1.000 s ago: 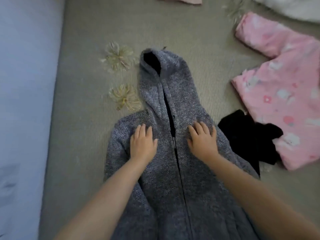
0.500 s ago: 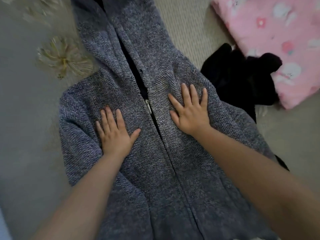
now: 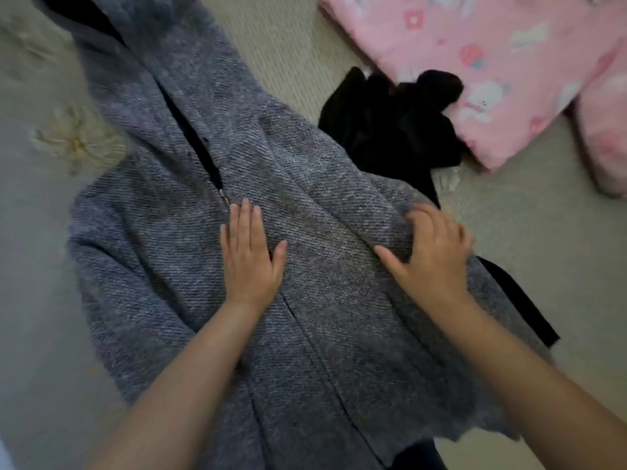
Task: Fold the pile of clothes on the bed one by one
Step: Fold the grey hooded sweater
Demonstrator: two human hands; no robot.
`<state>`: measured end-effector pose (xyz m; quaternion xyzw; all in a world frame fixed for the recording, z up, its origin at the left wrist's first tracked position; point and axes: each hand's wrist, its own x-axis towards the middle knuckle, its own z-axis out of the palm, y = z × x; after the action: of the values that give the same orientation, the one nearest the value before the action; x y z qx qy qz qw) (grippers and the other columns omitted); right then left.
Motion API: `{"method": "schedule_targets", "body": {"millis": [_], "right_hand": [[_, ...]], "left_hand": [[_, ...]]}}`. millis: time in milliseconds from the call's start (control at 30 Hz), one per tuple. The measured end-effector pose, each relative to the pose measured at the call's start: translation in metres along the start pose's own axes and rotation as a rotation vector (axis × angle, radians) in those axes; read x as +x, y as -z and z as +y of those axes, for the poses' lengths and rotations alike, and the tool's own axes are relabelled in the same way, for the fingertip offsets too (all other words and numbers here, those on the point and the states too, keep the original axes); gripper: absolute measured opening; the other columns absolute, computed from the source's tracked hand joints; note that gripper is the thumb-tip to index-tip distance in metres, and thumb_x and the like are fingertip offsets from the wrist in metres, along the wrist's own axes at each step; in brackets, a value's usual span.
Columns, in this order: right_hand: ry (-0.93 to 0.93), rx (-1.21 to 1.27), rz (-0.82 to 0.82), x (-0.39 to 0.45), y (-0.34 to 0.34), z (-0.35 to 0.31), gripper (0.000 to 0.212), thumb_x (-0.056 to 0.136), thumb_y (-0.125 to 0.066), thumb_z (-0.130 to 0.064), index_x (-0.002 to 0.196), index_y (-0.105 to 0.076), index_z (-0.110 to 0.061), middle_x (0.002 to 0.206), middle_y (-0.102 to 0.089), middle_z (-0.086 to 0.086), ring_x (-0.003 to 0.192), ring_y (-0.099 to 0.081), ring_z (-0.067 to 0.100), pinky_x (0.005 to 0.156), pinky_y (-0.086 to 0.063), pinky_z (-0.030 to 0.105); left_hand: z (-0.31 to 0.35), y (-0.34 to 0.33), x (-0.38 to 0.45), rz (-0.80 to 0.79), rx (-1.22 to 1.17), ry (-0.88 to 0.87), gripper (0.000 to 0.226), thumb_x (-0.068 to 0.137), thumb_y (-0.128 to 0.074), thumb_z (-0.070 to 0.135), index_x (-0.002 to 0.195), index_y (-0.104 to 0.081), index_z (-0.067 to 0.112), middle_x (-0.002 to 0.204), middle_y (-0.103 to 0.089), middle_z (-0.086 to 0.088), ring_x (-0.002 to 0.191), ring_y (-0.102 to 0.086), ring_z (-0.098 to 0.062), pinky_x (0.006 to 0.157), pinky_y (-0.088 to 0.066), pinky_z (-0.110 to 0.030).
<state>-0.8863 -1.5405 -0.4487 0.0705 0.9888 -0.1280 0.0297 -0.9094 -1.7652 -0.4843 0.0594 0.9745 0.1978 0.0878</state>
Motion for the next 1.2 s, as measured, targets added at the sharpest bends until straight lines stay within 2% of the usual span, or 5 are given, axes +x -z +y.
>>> {"method": "schedule_targets", "body": {"millis": [233, 467, 767, 1000, 1200], "right_hand": [[-0.181, 0.252, -0.009, -0.024, 0.029, 0.058, 0.018, 0.074, -0.060, -0.015, 0.080, -0.067, 0.000, 0.056, -0.057, 0.010, 0.054, -0.055, 0.027, 0.070, -0.039, 0.041], [-0.284, 0.174, 0.170, 0.118, 0.094, 0.099, 0.024, 0.085, -0.050, -0.018, 0.105, -0.063, -0.012, 0.106, -0.065, 0.017, 0.104, -0.055, 0.034, 0.088, -0.035, 0.039], [-0.237, -0.092, 0.173, 0.234, 0.113, 0.114, 0.044, 0.078, -0.054, -0.004, 0.121, -0.052, -0.013, 0.122, -0.049, 0.015, 0.111, -0.047, 0.031, 0.094, -0.027, 0.038], [-0.389, 0.091, -0.053, 0.167, 0.051, 0.154, 0.079, 0.083, -0.050, -0.057, 0.143, -0.020, -0.014, 0.148, -0.027, 0.015, 0.135, -0.026, 0.032, 0.109, -0.018, 0.054], [-0.531, 0.039, -0.176, 0.081, 0.018, 0.182, 0.067, 0.079, -0.064, -0.043, 0.134, -0.041, -0.011, 0.127, -0.050, 0.017, 0.120, -0.044, 0.031, 0.102, -0.030, 0.050]], "left_hand": [[0.028, -0.052, -0.013, -0.172, 0.195, 0.061, 0.070, 0.094, -0.035, 0.045, 0.144, -0.015, 0.001, 0.154, -0.009, -0.015, 0.143, -0.001, -0.026, 0.110, 0.014, -0.034], [0.043, -0.028, -0.007, -0.179, 0.151, 0.083, 0.080, 0.081, -0.028, 0.051, 0.143, -0.020, 0.001, 0.153, -0.008, -0.017, 0.142, 0.000, -0.027, 0.113, 0.005, -0.041], [0.105, -0.013, 0.098, -0.170, 0.220, -0.095, 0.071, 0.092, -0.033, 0.050, 0.147, -0.007, 0.011, 0.155, 0.007, -0.013, 0.142, 0.012, -0.025, 0.114, 0.005, -0.041], [0.097, -0.058, 0.111, -0.420, 0.324, 0.029, 0.088, 0.083, -0.023, 0.070, 0.145, 0.012, 0.018, 0.152, 0.021, -0.010, 0.140, 0.020, -0.026, 0.112, 0.007, -0.048], [0.093, -0.066, 0.115, -0.376, 0.323, 0.019, 0.090, 0.080, -0.026, 0.071, 0.146, 0.008, 0.019, 0.153, 0.019, -0.009, 0.140, 0.020, -0.024, 0.112, 0.008, -0.047]]}}
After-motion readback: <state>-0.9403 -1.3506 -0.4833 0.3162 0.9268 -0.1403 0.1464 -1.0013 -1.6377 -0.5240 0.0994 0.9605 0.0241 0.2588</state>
